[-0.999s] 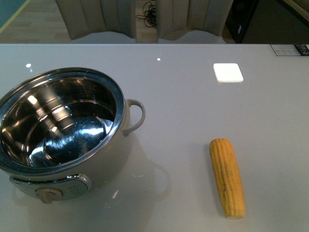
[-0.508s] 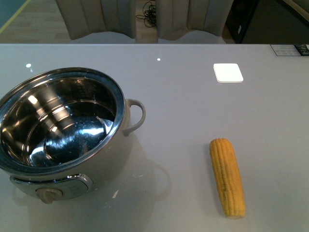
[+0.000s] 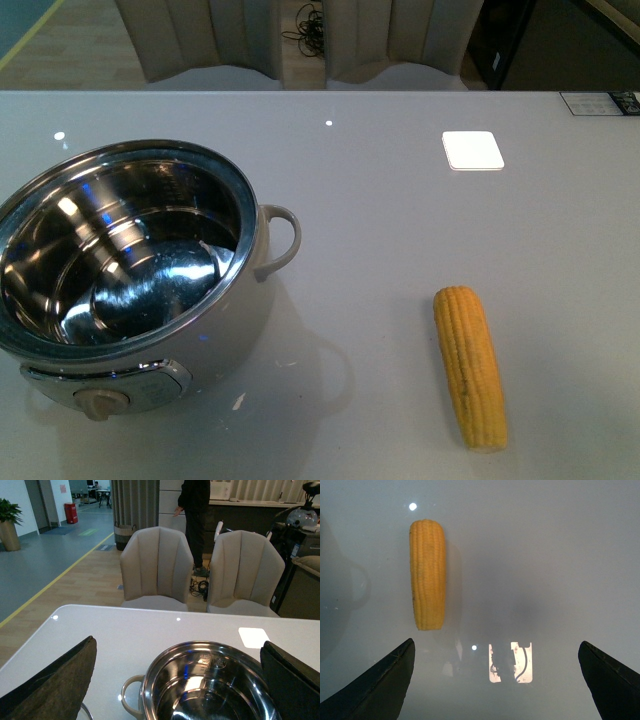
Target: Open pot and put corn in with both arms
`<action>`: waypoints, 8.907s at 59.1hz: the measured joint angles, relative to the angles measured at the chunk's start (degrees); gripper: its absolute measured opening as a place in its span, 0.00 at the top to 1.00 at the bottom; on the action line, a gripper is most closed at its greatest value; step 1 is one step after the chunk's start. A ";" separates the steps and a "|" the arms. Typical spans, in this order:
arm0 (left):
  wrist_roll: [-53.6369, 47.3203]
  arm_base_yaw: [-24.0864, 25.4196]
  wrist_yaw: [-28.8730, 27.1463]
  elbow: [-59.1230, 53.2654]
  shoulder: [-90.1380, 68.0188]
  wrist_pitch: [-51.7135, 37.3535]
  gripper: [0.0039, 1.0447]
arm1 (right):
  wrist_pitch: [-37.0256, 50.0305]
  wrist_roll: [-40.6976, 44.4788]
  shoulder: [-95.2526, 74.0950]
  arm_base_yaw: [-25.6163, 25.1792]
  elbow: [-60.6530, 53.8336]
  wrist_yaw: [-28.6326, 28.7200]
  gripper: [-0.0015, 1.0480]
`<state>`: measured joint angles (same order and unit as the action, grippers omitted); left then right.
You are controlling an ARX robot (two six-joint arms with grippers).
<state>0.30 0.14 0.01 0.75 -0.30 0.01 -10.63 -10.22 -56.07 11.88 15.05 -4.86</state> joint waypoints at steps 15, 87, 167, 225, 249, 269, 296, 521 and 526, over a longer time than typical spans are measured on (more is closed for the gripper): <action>0.00 0.00 -0.02 0.00 0.00 0.00 0.07 | 18.99 -0.15 -28.87 3.08 6.12 3.02 0.09; 0.00 0.00 -0.02 0.00 0.00 0.00 0.07 | 26.69 -2.01 -69.26 10.03 25.53 4.22 0.58; 0.00 0.00 -0.02 0.00 0.00 0.00 0.07 | 9.57 -22.23 -53.18 23.08 52.22 15.76 0.62; 0.00 0.00 -0.02 0.00 0.00 0.00 0.07 | 4.35 -30.38 -72.78 30.08 71.01 18.60 0.54; 0.00 0.00 -0.02 0.00 0.00 0.00 0.07 | 1.75 -30.27 -76.39 30.45 74.93 18.64 0.20; 0.00 0.00 -0.02 0.00 0.00 0.00 0.07 | 6.64 -31.78 -72.39 29.40 69.09 19.71 0.09; 0.00 0.00 -0.02 0.00 0.00 0.00 0.07 | 14.82 -30.86 -45.97 12.46 46.16 19.74 0.09; 0.00 0.00 -0.02 0.00 0.02 0.00 0.07 | 10.73 10.05 55.71 -11.69 -14.03 4.74 0.09; 0.00 0.00 -0.02 0.00 0.02 0.00 0.07 | 10.73 10.05 55.71 -11.69 -14.03 4.74 0.09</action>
<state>0.30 0.14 -0.01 0.75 -0.27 0.01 0.10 -0.16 -0.36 0.19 1.02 -0.12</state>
